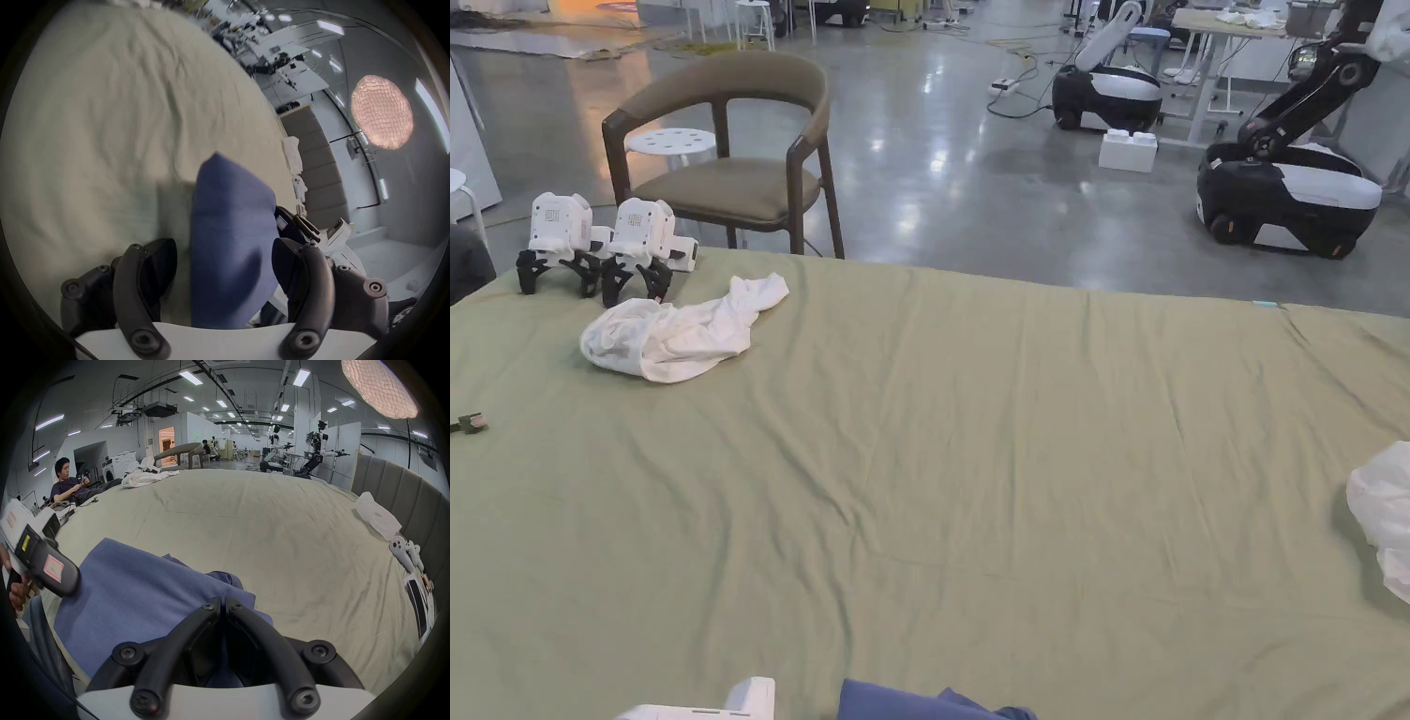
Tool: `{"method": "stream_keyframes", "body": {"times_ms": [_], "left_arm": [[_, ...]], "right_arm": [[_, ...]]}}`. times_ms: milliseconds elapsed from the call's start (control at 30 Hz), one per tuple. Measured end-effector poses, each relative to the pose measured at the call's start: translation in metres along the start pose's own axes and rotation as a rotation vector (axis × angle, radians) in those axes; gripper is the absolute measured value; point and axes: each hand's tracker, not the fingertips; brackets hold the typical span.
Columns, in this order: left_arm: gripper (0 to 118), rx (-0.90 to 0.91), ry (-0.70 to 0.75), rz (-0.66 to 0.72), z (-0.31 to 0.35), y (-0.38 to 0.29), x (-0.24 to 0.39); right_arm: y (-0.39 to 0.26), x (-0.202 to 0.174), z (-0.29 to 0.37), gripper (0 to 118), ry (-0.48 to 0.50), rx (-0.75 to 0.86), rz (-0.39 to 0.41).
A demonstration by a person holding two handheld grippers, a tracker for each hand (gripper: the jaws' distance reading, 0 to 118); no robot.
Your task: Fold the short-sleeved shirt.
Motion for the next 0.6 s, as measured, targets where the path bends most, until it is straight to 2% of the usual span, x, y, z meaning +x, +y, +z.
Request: {"method": "stream_keyframes", "body": {"times_ms": [67, 100, 167, 233, 333, 400, 600], "left_arm": [[82, 0.008, -0.087, -0.03, -0.003, 0.0, -0.001], [77, -0.009, -0.108, -0.03, -0.007, 0.002, -0.002], [71, -0.014, -0.063, -0.031, -0.014, 0.003, -0.001], [48, -0.011, -0.048, -0.038, -0.016, 0.001, 0.0], [25, 0.008, -0.092, 0.04, -0.013, -0.002, -0.009], [20, 0.027, -0.094, 0.023, -0.011, -0.007, -0.005], [18, 0.067, -0.153, 0.021, 0.005, -0.009, 0.006]], "right_arm": [[-0.001, 0.0, 0.0, 2, 0.001, 0.002, -0.007], [-0.001, 0.0, 0.001, 2, 0.0, 0.002, -0.008], [-0.003, -0.001, 0.002, 2, -0.008, 0.003, -0.002], [-0.004, -0.002, 0.002, 1, -0.016, 0.004, 0.006], [-0.005, -0.003, 0.001, 1, -0.013, 0.007, 0.005], [-0.004, -0.004, 0.001, 1, -0.015, 0.008, 0.014], [0.008, -0.002, 0.009, 1, -0.007, 0.002, 0.022]]}}
